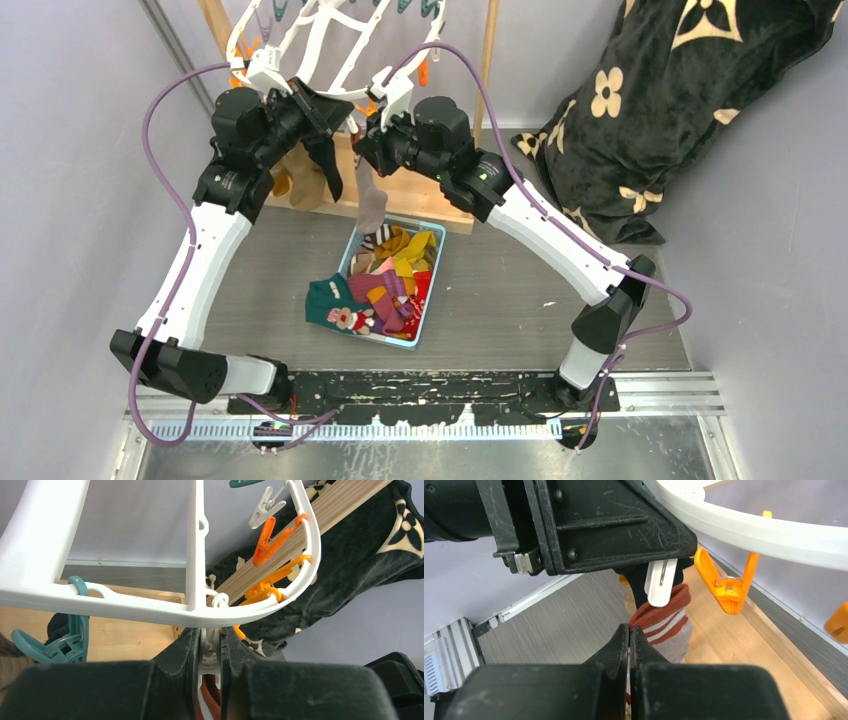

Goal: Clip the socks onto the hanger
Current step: Clamp the sock onto the hanger.

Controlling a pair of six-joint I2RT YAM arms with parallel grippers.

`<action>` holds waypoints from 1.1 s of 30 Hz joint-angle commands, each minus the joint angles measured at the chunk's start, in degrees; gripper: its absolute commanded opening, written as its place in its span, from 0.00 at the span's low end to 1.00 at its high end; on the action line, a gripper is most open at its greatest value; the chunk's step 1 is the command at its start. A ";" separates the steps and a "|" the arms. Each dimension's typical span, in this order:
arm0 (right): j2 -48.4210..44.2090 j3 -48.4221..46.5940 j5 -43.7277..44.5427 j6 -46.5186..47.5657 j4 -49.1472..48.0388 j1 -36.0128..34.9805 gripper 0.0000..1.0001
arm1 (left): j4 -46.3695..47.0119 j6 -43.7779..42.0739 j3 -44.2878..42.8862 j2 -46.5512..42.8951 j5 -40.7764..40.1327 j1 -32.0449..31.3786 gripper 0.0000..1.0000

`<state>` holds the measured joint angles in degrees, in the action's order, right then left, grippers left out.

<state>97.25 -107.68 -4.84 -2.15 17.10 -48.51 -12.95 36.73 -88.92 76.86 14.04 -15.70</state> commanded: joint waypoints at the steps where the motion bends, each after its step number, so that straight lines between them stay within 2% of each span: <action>1: -0.26 -3.62 -0.10 -0.57 -3.74 0.18 0.01 | 2.88 -1.57 -2.48 -1.17 -1.88 -0.25 0.00; 25: 2.80 -7.26 -0.87 -1.19 -2.02 0.17 0.01 | 2.52 -1.54 -2.66 -1.10 -2.05 -0.57 0.00; 33: 4.71 -11.52 -0.61 -0.25 -1.72 0.34 0.01 | 2.10 -1.84 -2.57 -1.36 -2.13 -0.56 0.00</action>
<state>101.93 -114.52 -5.26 -3.11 17.85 -48.49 -12.97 35.55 -88.92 76.86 13.34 -16.14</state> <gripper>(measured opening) 0.042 0.136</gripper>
